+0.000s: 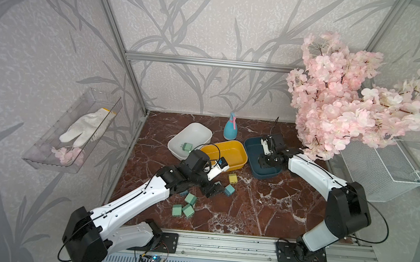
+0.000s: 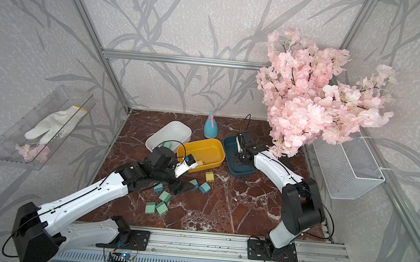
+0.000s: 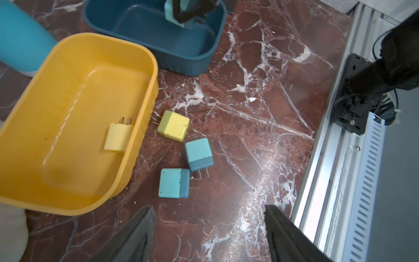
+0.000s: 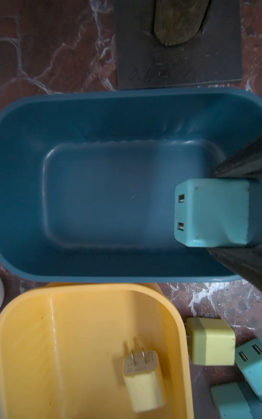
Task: Place the plugs by color into the storage box
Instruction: Place the plug in the storage box.
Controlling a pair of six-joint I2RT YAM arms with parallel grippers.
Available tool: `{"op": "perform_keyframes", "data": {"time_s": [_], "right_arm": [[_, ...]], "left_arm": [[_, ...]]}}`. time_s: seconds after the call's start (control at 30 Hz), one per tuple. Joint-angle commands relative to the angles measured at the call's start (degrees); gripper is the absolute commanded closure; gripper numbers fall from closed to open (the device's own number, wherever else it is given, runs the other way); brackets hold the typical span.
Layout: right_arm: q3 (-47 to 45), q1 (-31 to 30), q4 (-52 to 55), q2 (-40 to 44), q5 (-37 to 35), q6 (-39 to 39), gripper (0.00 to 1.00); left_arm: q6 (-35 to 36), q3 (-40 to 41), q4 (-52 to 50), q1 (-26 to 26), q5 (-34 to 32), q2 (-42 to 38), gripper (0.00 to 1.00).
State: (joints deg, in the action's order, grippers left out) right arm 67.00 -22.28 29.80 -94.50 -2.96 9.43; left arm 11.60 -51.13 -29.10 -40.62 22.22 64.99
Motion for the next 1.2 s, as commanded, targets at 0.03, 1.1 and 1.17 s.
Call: {"op": "perform_keyframes", "data": {"time_s": [0.03, 1.1, 1.17], "right_arm": [[1.28, 1.57, -1.45, -2.97, 0.53, -0.40, 0.54], [-5.19, -2.48, -4.09, 13.63, 0.57, 3.59, 0.37], [-6.37, -3.72, -3.73, 16.19, 0.00, 4.63, 0.37]], "left_arm": [[4.79, -0.53, -0.28, -0.76, 1.38, 2.06, 0.21], [-9.96, -9.11, -2.44, -4.38, -15.39, 12.03, 0.21], [-18.61, -12.91, -4.18, -4.38, -17.89, 16.19, 0.22]]}}
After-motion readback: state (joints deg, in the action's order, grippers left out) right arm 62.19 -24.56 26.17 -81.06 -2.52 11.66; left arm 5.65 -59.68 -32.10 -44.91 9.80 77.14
